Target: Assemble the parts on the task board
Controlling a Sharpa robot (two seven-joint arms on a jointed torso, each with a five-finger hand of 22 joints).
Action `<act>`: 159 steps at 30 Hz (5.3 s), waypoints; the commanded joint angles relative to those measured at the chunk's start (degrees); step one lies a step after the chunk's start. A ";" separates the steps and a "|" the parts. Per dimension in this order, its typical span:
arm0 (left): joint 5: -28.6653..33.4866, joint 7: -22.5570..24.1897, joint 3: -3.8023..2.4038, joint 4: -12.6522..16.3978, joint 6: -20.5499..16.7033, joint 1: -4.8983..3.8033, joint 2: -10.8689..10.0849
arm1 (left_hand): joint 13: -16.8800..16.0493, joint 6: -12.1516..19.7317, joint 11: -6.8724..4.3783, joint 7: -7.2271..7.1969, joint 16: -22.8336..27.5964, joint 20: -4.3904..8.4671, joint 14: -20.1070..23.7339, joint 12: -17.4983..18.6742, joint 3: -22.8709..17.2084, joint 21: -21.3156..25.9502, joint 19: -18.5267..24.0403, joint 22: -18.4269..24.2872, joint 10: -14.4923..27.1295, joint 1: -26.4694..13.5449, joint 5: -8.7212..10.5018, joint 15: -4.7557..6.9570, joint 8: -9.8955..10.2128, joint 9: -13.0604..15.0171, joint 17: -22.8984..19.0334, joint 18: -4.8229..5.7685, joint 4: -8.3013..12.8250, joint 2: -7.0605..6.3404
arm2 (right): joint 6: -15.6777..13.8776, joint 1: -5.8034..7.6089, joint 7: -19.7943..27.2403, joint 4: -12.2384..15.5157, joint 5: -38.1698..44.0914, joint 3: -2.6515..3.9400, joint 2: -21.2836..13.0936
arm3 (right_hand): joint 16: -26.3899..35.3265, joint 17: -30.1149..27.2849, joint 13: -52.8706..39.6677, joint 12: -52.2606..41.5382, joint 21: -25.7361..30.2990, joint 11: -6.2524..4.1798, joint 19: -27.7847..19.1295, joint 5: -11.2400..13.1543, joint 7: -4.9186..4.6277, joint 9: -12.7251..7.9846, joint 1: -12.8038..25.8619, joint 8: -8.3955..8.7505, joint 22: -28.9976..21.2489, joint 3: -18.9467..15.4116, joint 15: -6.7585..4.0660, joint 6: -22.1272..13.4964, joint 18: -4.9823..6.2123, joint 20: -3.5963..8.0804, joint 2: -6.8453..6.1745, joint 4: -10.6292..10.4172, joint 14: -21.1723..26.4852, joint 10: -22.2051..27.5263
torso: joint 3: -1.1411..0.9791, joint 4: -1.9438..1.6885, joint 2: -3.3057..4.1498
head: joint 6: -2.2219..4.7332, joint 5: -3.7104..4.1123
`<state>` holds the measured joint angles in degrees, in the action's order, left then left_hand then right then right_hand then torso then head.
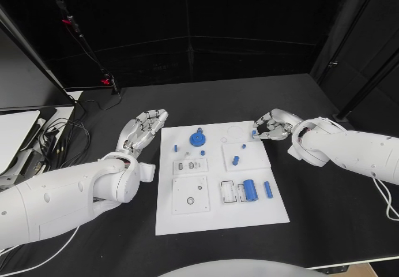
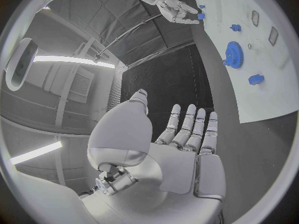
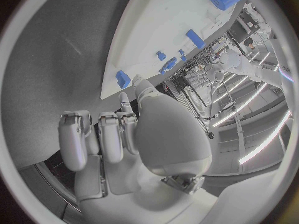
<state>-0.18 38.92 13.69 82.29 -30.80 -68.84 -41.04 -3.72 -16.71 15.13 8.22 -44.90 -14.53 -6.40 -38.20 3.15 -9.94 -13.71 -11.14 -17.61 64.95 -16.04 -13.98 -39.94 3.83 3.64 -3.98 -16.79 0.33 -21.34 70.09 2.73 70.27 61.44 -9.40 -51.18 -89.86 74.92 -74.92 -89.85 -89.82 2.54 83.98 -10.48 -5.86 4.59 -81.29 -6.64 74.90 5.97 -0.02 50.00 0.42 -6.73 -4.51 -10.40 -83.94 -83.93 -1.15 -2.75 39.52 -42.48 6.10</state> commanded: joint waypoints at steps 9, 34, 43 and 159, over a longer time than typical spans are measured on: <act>-0.37 14.24 -0.06 0.18 0.47 -0.08 -0.04 | 0.04 -0.56 -0.02 8.77 -0.30 -0.37 -0.03 -0.30 -0.24 -0.28 0.00 -0.08 -0.39 -0.22 -0.24 -0.40 0.15 -0.05 0.06 -0.60 0.02 0.58 | 1.49 0.00 -2.57 -0.24 2.08 0.02 0.71 | -0.14 15.08 -15.08 -0.15 -0.18 -0.56 6.02 -0.52 0.55 -0.01 -1.52 0.07 15.10 0.41 -0.52 0.63 -0.42 0.66 0.39 0.45 -6.06 -6.07 | 0.01 -0.06 -0.01 | -0.24 0.02; -0.37 14.18 -0.06 0.08 0.50 -0.08 0.04 | 0.04 -0.60 -0.01 8.78 -0.34 -0.44 -0.05 -0.32 -0.11 -0.33 0.05 -0.09 -0.41 -0.01 -0.28 -0.44 0.15 -0.04 0.06 -0.63 0.03 0.80 | -0.41 -0.53 -4.84 -0.11 3.14 0.03 1.39 | -0.14 15.08 -15.08 -0.15 -0.18 -0.79 6.02 -0.79 0.77 0.19 -2.05 -0.63 15.10 1.14 -0.80 3.86 -0.42 1.00 1.80 0.63 -6.06 -6.07 | -0.03 0.03 0.02 | -0.39 -1.19; -0.37 14.15 -0.06 0.08 0.47 -0.07 -0.01 | 0.04 -0.60 -0.01 8.78 -0.34 -0.44 -0.05 -0.32 -0.11 -0.33 0.05 -0.09 -0.41 -0.01 -0.28 -0.44 0.15 -0.04 0.06 -0.63 0.03 0.80 | -3.83 -0.53 -3.12 0.09 3.06 0.03 1.31 | -0.14 15.08 -15.08 -0.15 -0.18 -0.89 6.02 -1.05 0.85 0.60 -2.01 -1.80 15.10 1.67 -0.87 9.10 -0.42 1.11 3.42 0.44 -6.06 -6.07 | 0.02 0.03 0.01 | -0.42 -1.19; -0.36 13.91 -0.06 -0.42 0.50 -0.03 0.51 | 0.04 -0.61 0.00 8.78 -0.38 -0.53 -0.06 -0.34 0.08 -0.41 0.14 -0.11 -0.42 0.26 -0.43 -0.47 0.18 -0.05 0.05 -0.69 0.04 1.11 | 0.21 -2.95 -27.02 18.90 17.95 0.16 14.90 | -0.14 15.08 -15.08 -0.15 -0.18 1.34 6.02 -2.82 -1.69 -0.95 -1.34 3.10 15.10 1.65 0.77 6.87 -0.42 0.10 -0.45 3.32 -6.06 -6.07 | 0.00 -0.01 0.02 | -2.72 -4.56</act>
<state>-0.18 38.92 13.68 81.80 -30.78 -68.78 -40.55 -3.73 -16.91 15.12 8.42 -44.90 -14.74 -6.40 -38.20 3.15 -10.17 -13.51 -11.16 -17.60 65.05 -16.27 -13.98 -39.94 3.82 3.64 -3.97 -16.79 0.83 -21.98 67.09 -24.06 89.04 78.43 -9.25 -36.33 -89.86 74.91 -74.92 -89.85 -89.82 3.61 83.97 -13.48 -7.42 3.69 -82.68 -3.74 74.91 7.87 0.42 57.47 0.42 -6.32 -4.46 -7.23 -83.95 -83.93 -1.14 -2.70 39.54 -45.18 1.53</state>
